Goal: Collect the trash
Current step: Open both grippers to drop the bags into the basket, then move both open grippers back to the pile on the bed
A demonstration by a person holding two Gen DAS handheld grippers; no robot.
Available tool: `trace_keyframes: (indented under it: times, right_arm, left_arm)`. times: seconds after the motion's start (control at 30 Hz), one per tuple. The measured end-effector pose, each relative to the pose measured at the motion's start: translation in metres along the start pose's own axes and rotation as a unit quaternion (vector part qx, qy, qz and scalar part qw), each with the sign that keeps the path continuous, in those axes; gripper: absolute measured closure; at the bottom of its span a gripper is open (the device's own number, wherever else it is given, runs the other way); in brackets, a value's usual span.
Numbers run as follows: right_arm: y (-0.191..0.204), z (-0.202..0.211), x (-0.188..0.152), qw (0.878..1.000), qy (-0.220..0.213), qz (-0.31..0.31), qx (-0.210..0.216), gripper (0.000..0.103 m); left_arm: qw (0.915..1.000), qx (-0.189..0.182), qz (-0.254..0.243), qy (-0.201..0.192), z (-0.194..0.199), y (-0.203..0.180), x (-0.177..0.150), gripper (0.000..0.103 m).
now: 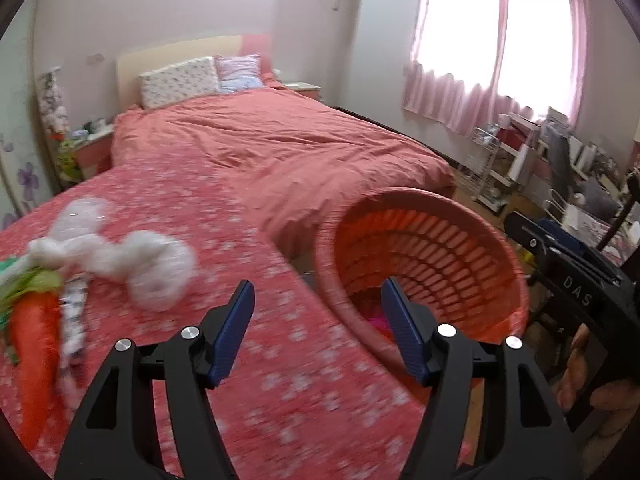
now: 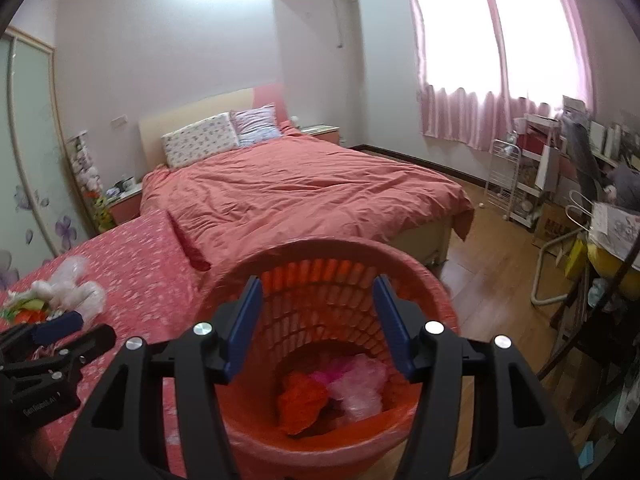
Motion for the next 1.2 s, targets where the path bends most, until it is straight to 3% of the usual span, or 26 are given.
trace_keyframes:
  times: [0.37,0.63,0.8,1.2]
  right_arm:
    - [0.089,0.025,-0.01,0.996,0.01,0.056,0.07,0.046]
    - [0.185,0.03,-0.023,0.984,0.041,0.101,0.143,0.047]
    - [0.241,0.018,-0.029,0.976,0.067,0.117,0.173,0.048]
    - [0.317,-0.035,-0.037,0.968,0.105,0.175,0.148,0.048]
  left_arm:
    - [0.9942,0.067,0.073,-0.043,0.079,0.083,-0.01,0.037]
    - [0.9802,0.138,0.122,-0.073,0.14,0.158,-0.024,0.037]
    - [0.9698,0.175,0.153,-0.074,0.159,0.202,-0.041,0.037]
    - [0.953,0.217,0.205,-0.052,0.167,0.267,-0.08,0.037]
Point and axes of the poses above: each gripper's, at about its wrist camera, not at the fingertips, and z roughly against the way its jaws point, y to its left, x to its top, the point moved 5 cm from there along -z, roughly the way its jaws point, and after that the axes turned 9 degrees about -x, right-handed, at the moved point
